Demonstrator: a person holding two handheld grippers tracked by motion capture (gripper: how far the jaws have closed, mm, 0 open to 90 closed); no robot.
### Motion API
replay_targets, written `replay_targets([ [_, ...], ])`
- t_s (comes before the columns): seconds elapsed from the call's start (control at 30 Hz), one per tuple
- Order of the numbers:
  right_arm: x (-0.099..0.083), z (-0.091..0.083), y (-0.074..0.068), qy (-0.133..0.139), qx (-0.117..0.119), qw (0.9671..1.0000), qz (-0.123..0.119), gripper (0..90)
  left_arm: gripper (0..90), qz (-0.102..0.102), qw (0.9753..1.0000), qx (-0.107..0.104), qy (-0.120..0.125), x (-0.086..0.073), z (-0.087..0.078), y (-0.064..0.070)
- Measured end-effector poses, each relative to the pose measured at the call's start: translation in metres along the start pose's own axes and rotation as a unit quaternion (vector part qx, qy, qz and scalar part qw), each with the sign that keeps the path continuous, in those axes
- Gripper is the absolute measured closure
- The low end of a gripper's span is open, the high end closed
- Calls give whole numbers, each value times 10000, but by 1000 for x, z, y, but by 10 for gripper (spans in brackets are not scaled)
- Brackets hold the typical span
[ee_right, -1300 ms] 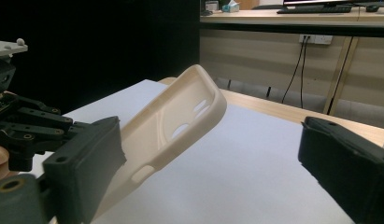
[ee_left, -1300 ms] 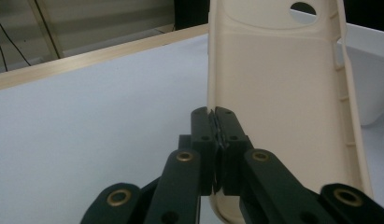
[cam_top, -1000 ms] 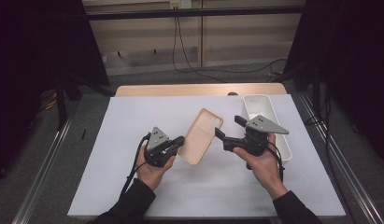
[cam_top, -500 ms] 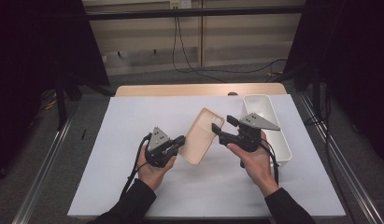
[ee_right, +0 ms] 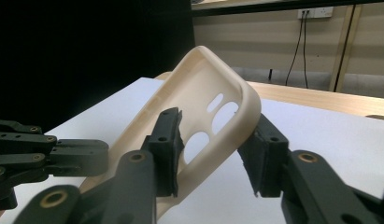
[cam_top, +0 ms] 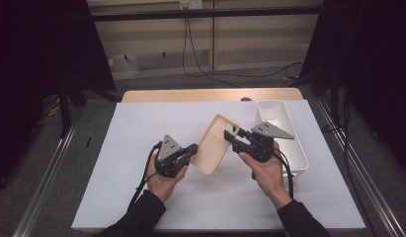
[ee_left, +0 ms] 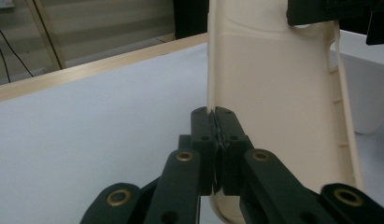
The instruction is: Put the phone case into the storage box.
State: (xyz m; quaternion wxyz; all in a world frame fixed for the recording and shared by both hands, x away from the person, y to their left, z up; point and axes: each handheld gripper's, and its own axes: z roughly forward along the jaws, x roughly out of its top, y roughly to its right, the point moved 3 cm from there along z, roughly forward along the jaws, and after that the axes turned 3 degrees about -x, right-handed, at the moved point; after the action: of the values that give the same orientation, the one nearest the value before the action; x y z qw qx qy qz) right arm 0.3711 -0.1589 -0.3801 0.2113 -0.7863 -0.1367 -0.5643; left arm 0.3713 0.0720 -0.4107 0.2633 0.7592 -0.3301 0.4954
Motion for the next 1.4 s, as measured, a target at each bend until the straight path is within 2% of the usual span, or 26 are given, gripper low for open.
replay_targets([
  [0.13,-1,0,0,71,46,10000,18,659,875,15,10000,-16,-17,-1,0,1],
  [0.27,0,-1,0,118,110,9997,169,708,874,18,10000,-49,-52,-2,1,2],
  [0.57,-3,2,3,127,219,9992,307,760,871,25,9998,-93,-179,-5,3,2],
  [0.83,-2,2,5,150,479,9974,526,804,865,60,9997,-133,-217,-6,5,2],
  [0.93,-2,1,3,175,538,9971,504,808,861,69,9995,-163,-251,-7,6,1],
  [1.1,-2,1,-1,188,677,9966,426,812,846,-64,9992,-276,-286,-10,9,-3],
  [1.17,-2,1,-3,176,683,9969,339,812,774,-35,9994,-181,-280,-9,8,-4],
  [1.23,-3,3,-4,165,737,9965,364,812,720,-65,9993,-224,-281,-9,8,-4],
  [1.3,-2,3,-5,196,752,9966,264,812,675,-74,9994,-239,-259,-10,8,-4],
  [1.4,-1,2,-5,215,795,9962,270,812,557,-136,9993,-283,-194,-9,8,-5],
])
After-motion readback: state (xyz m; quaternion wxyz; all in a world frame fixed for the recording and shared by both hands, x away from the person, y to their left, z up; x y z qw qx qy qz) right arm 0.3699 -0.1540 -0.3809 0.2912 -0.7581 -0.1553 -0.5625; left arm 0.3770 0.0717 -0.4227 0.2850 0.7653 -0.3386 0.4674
